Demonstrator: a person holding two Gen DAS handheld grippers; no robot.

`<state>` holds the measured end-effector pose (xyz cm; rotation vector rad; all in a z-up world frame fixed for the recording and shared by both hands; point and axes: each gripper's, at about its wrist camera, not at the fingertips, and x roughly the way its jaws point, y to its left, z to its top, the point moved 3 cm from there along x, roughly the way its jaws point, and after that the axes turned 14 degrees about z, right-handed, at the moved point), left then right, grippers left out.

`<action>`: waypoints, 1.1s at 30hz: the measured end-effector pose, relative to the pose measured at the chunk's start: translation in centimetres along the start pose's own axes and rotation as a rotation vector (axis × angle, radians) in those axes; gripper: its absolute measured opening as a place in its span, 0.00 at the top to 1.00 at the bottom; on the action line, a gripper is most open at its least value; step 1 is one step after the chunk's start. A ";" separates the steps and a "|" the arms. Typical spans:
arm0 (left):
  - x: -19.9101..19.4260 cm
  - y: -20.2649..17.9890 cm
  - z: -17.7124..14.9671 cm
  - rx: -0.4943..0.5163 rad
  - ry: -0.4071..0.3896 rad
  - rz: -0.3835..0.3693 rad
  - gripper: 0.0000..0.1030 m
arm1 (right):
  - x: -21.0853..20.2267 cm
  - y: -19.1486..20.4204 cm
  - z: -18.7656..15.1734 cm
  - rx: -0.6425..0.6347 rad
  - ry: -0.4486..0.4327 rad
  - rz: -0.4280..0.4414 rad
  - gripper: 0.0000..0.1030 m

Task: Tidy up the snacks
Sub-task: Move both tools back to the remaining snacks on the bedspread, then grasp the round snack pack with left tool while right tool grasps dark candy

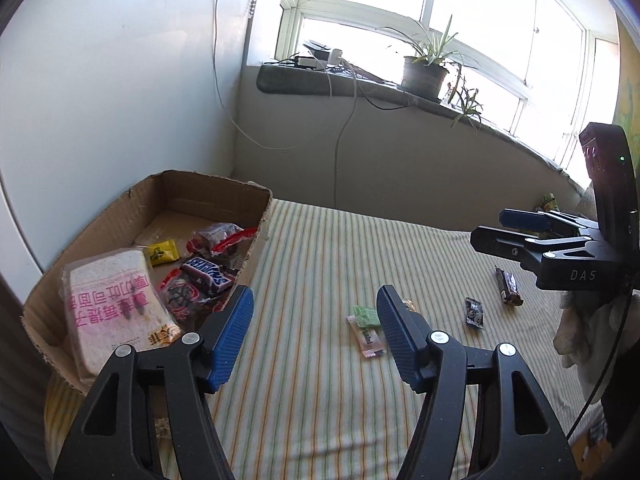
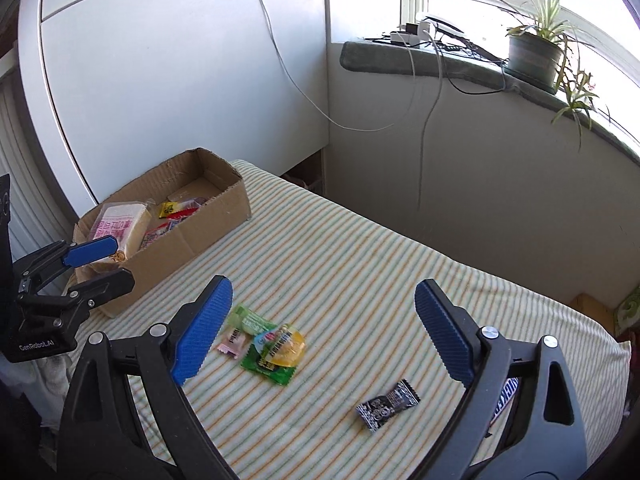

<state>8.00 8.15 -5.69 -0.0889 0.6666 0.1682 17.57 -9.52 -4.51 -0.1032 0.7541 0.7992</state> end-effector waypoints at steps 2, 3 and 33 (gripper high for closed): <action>0.5 -0.7 -0.5 0.004 0.021 -0.022 0.48 | -1.2 -1.3 -1.0 0.021 -0.006 -0.032 0.08; 0.8 -1.3 -0.7 0.011 0.030 -0.029 0.49 | -1.7 -2.0 -1.7 0.035 -0.005 -0.053 0.08; 7.7 -11.0 -2.5 0.246 0.167 -0.113 0.50 | 2.7 -5.4 -10.2 0.203 0.190 0.041 0.40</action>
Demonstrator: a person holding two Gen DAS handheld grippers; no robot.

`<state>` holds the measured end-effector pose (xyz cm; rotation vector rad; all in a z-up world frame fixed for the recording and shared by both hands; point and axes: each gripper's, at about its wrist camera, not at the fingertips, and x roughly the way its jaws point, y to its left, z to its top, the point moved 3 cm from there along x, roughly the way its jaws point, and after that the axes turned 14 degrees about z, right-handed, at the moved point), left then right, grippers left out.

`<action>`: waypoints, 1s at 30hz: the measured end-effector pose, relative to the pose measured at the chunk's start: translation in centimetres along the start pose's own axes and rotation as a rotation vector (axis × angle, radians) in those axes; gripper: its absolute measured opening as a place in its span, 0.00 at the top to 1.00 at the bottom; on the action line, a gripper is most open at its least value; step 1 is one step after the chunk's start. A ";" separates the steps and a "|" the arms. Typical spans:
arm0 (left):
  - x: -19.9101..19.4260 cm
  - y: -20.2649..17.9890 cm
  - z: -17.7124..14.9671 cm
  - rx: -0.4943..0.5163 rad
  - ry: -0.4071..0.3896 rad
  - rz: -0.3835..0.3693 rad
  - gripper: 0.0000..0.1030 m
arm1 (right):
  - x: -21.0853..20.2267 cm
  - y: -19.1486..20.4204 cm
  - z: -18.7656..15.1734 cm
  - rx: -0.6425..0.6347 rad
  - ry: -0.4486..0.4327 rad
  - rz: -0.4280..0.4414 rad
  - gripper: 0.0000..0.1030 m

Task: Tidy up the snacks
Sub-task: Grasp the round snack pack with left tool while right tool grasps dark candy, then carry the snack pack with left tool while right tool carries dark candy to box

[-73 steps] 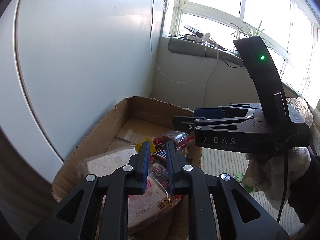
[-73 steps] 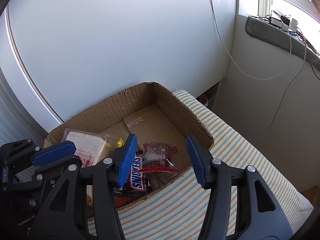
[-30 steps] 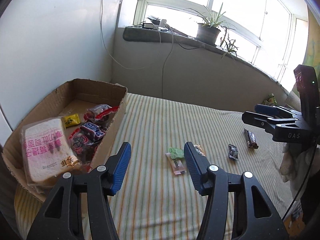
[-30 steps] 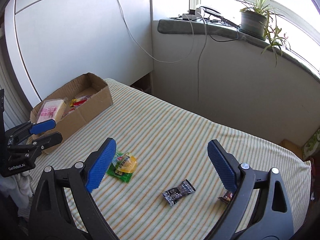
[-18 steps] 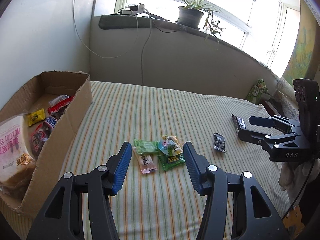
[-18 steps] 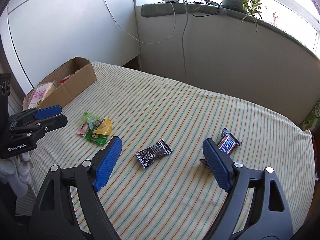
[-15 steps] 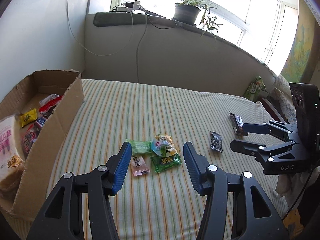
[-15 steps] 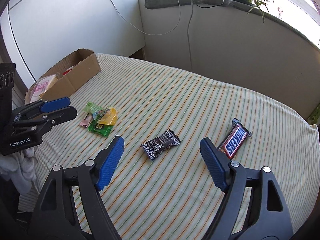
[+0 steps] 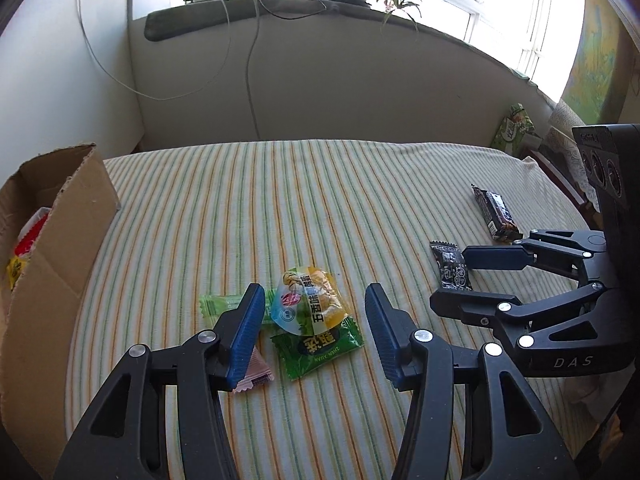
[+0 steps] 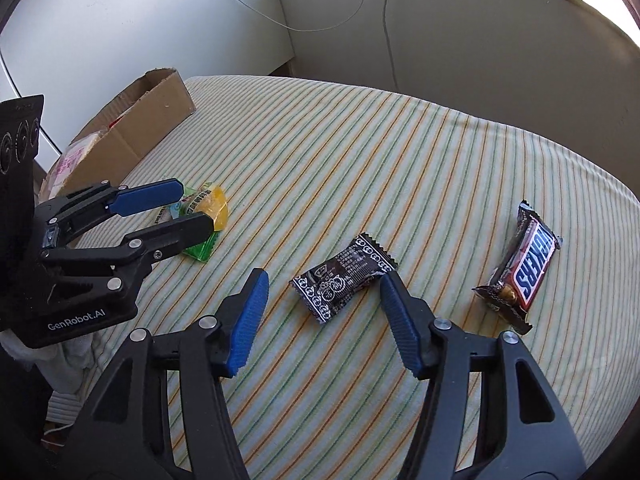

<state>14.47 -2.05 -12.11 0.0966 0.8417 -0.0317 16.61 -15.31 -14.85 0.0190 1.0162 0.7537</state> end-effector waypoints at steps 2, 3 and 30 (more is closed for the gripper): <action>0.2 0.0 0.0 0.005 0.006 0.003 0.52 | 0.3 0.1 0.3 -0.006 0.001 -0.014 0.40; 0.3 0.0 0.0 0.006 0.009 0.005 0.55 | 0.5 0.3 0.4 -0.013 0.000 -0.020 0.40; -2.0 1.9 0.0 -0.041 -0.075 0.010 0.70 | -0.6 0.4 0.1 -0.032 -0.052 -0.097 0.73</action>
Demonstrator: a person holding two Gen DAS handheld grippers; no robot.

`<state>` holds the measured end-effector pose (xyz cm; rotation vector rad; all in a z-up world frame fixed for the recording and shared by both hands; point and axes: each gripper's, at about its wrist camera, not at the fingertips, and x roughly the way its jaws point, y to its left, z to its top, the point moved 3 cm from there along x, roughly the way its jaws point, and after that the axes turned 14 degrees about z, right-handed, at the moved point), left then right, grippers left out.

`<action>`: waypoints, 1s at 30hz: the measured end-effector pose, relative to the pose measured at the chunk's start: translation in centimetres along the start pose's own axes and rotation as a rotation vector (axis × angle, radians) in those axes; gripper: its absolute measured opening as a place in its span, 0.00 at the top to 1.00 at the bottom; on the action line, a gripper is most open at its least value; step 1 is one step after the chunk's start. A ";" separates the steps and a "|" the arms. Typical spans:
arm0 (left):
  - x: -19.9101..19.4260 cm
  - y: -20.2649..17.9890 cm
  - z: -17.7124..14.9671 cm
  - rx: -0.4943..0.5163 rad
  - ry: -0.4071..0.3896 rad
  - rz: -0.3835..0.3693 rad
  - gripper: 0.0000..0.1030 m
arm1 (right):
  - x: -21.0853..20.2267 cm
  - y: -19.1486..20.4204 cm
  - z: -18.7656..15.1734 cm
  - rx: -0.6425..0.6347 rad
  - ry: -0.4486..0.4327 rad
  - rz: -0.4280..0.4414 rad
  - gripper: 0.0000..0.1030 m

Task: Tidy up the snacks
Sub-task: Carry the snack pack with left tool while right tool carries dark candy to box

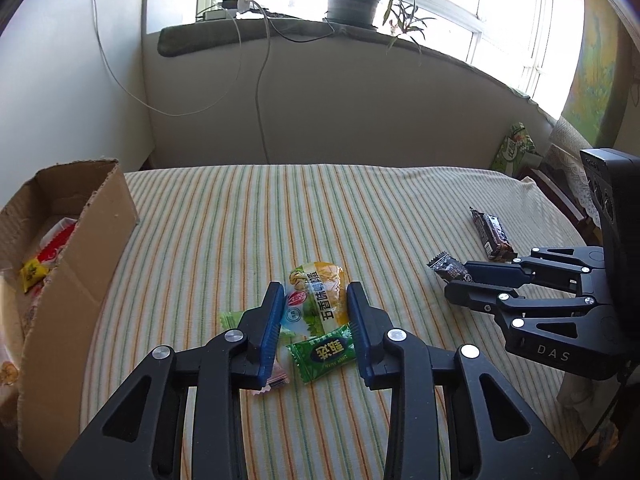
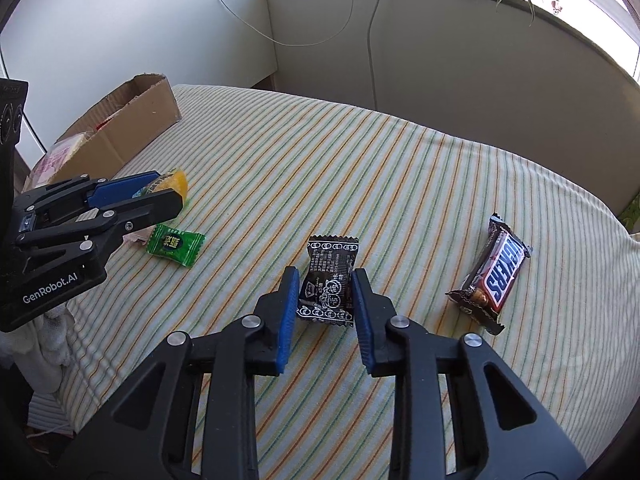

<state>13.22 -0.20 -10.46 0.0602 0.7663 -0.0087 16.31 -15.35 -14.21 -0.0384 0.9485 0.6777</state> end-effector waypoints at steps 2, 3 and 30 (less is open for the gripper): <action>-0.7 0.5 0.0 -0.009 -0.012 0.005 0.70 | -0.3 0.2 0.2 -0.003 -0.006 0.000 0.73; -1.0 0.7 0.1 -0.012 -0.019 0.006 0.70 | -0.4 0.3 0.3 -0.005 -0.009 0.002 0.73; -6.7 13.7 0.6 -0.190 -0.123 0.199 0.70 | 2.1 10.9 9.5 -0.176 -0.070 0.119 0.73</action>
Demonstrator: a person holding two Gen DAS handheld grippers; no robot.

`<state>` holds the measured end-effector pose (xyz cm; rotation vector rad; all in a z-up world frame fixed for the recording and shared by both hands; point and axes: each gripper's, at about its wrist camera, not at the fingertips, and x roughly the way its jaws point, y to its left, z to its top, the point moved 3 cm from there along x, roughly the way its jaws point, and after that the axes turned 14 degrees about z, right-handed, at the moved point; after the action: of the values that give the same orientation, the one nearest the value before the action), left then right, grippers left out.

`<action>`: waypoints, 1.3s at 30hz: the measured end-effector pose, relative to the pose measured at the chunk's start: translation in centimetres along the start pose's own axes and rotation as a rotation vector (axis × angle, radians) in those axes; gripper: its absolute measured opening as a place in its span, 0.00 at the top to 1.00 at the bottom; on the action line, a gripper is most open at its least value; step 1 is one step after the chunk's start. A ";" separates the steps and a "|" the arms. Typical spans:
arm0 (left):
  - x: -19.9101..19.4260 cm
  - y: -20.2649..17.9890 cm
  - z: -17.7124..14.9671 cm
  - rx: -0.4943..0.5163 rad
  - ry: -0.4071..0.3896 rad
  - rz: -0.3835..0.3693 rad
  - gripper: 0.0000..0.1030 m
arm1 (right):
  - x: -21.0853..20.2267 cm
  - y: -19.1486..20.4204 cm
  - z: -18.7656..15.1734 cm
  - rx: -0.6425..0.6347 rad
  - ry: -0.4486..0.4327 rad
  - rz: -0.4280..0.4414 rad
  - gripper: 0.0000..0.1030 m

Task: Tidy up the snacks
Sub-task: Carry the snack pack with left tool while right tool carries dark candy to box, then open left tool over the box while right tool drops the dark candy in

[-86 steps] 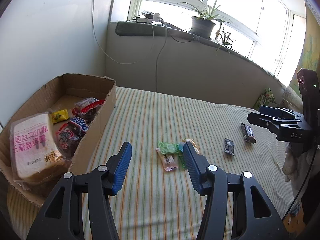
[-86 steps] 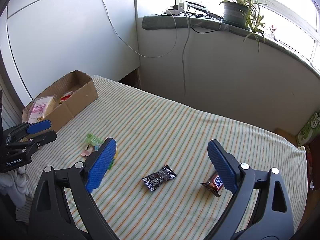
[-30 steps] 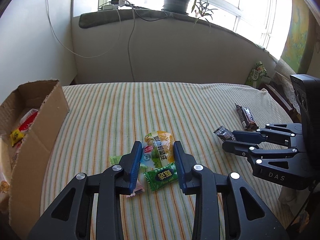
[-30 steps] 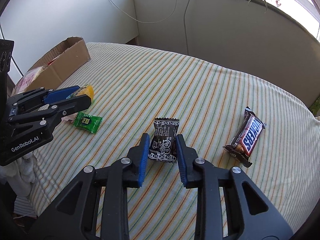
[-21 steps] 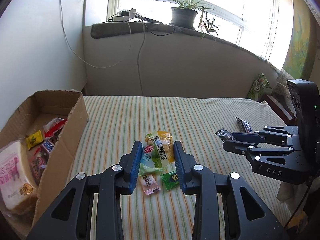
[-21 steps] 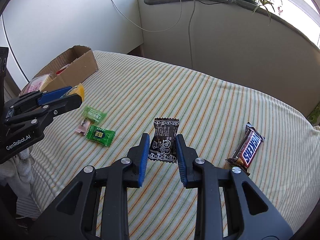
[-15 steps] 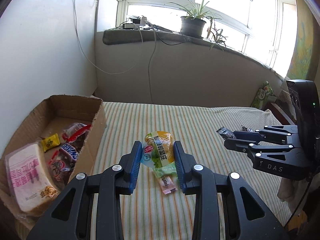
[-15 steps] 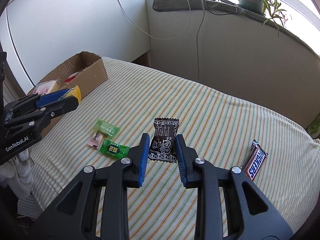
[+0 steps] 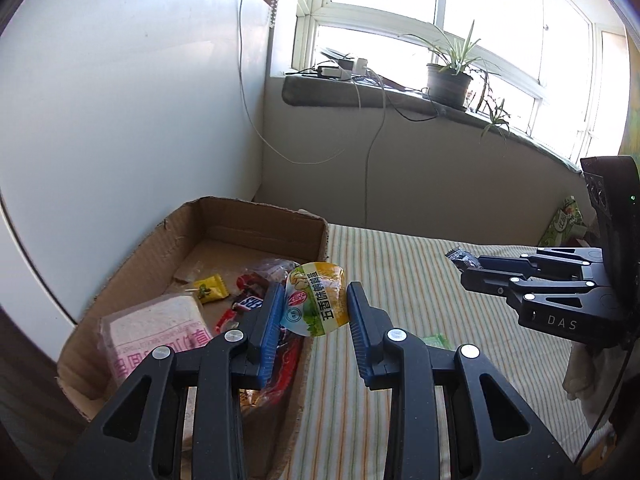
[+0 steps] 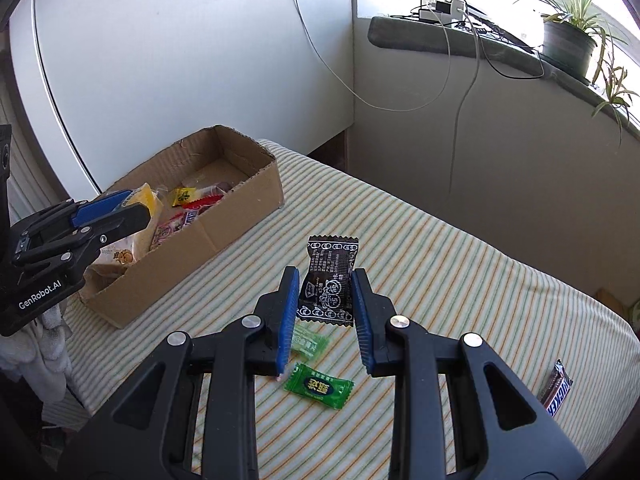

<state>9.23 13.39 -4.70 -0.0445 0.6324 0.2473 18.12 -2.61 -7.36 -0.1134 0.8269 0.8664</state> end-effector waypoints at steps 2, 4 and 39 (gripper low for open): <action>0.2 0.7 0.1 -0.002 0.001 0.017 0.70 | 0.8 0.7 0.8 -0.010 0.000 0.013 0.73; 0.5 1.4 0.3 -0.004 0.002 0.031 0.70 | 1.5 1.4 1.6 -0.020 -0.001 0.027 0.73; 3.7 4.8 1.5 -0.023 0.039 0.103 0.69 | 11.3 6.3 8.3 -0.086 0.059 0.182 0.73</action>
<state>11.86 19.03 -5.49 -0.0395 0.6710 0.3538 22.78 12.05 -7.91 -0.1415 0.8643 1.0751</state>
